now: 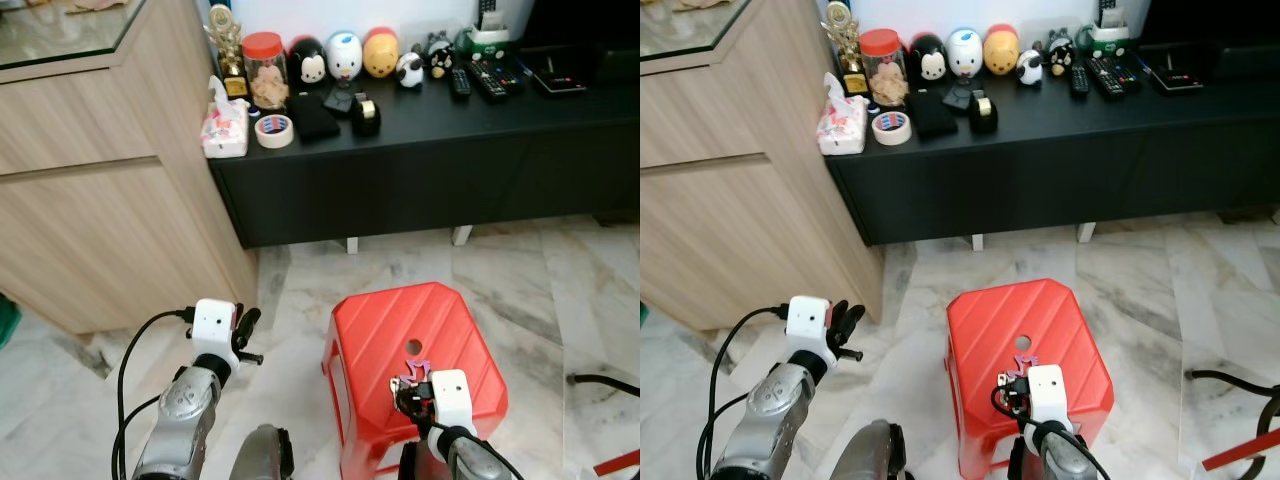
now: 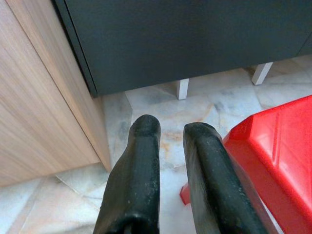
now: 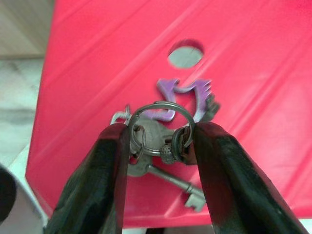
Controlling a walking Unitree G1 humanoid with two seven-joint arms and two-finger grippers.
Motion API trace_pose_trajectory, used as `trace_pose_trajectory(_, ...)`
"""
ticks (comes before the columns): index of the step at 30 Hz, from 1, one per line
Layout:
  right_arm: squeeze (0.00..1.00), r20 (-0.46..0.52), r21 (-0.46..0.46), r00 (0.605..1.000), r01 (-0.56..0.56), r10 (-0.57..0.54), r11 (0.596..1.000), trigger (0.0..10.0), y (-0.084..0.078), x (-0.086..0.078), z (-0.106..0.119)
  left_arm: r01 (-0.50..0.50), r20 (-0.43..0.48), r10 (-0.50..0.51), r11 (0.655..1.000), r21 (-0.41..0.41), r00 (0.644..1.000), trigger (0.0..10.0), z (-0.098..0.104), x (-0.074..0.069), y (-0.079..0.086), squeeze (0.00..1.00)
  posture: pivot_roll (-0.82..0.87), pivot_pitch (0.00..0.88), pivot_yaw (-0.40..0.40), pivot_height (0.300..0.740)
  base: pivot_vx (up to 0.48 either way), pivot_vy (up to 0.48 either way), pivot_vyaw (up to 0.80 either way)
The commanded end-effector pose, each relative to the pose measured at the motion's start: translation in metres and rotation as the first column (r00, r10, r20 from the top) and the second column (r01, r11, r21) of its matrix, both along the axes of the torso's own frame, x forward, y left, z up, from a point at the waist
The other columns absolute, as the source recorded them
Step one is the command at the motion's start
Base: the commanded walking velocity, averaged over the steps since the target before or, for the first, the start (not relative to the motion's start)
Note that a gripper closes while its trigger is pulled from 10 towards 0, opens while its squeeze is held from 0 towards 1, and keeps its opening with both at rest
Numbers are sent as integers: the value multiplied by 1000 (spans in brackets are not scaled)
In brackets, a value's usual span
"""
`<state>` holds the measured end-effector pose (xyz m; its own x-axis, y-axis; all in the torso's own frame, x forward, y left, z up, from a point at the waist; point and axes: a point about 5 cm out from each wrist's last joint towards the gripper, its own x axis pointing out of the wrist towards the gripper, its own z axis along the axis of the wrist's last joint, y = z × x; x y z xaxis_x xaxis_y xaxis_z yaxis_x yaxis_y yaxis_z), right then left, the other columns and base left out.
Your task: Hang keys on a hook
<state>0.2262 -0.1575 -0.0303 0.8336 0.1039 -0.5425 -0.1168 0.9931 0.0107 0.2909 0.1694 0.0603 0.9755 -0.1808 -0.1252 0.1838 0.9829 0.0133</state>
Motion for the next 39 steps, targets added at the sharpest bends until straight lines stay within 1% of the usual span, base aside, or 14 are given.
trace_pose_trajectory(1, 0, -7, -17, 1000, 24, -24, 1000, 0, 0, -2, 0, -15, -8, 16, 1000, 9, 1000, 10000, -4, 1, 7, 0, -17, 39, 57, 640, 0, 0, 0)
trace_pose_trajectory(6, 0, -52, -48, 993, 102, -105, 994, 0, -8, -5, -3, -20, -15, 20, 1000, 10, 1000, 10000, -9, 4, 10, 0, -14, 30, 58, 640, 0, 0, 0)
trace_pose_trajectory(7, 0, -74, -56, 989, 120, -124, 991, 10000, -10, -4, -4, -23, -18, 23, 1000, 11, 1000, 10000, -11, 6, 11, 0, -12, 24, 58, 640, 0, 0, 0)
trace_pose_trajectory(10, 0, -123, -99, 979, 151, -162, 984, 10000, -15, -5, -8, -29, -20, 29, 1000, 13, 999, 10000, -14, 6, 15, 0, -11, 18, 56, 640, 0, 0, 0)
trace_pose_trajectory(13, 0, -141, -108, 974, 162, -176, 981, 10000, -17, -6, -10, -30, -22, 30, 999, 15, 999, 10000, -16, 6, 16, 0, -9, 17, 55, 640, 0, 0, 0)
trace_pose_trajectory(14, 247, -152, -118, 971, 167, -184, 979, 10000, -19, -6, -12, -31, -22, 31, 999, 15, 999, 10000, -16, 6, 17, 0, -8, 18, 56, 640, 0, 0, 0)
trace_pose_trajectory(15, 247, -152, -118, 971, 167, -184, 979, 10000, -19, -6, -12, -31, -22, 31, 999, 15, 999, 10000, -16, 6, 17, 0, -8, 18, 56, 640, 0, 0, 0)
trace_pose_trajectory(16, 1000, -161, -131, 967, 178, -198, 975, 10000, -22, -6, -12, -32, -20, 32, 999, 15, 999, 10000, -17, 6, 17, 0, -8, 18, 55, 640, 0, 0, 0)
trace_pose_trajectory(27, 1000, -159, -144, 964, 189, -211, 971, 10000, -26, 1, -10, -24, -9, 24, 1000, 12, 1000, 10000, -18, 4, 13, 0, -9, 23, 54, 640, 0, 0, 0)
trace_pose_trajectory(28, 396, -164, -151, 963, 189, -213, 970, 10000, -27, 2, -11, -24, -6, 24, 1000, 12, 1000, 10000, -18, 3, 13, 0, -6, 24, 53, 640, 0, 0, 0)
trace_pose_trajectory(31, 392, -170, -159, 962, 185, -211, 970, 10000, -28, 4, -11, -25, -5, 25, 1000, 13, 1000, 10000, -19, 3, 13, 0, -5, 25, 53, 640, 0, 0, 0)
trace_pose_trajectory(32, 0, -174, -165, 965, 169, -197, 972, 10000, -26, 6, -11, -26, -9, 26, 1000, 15, 1000, 10000, -20, 3, 14, 0, -4, 28, 53, 640, 0, 0, 0)
trace_pose_trajectory(37, 0, -170, -164, 967, 162, -190, 973, 10000, -25, 9, -10, -29, -16, 29, 999, 16, 999, 10000, -22, 4, 15, 0, -2, 29, 53, 640, 0, 0, 0)
trace_pose_trajectory(39, 0, -128, -142, 975, 163, -181, 976, 10000, -22, 14, -5, -35, -27, 35, 999, 19, 999, 10000, -24, 4, 18, 0, -1, 29, 53, 640, 0, 0, 0)
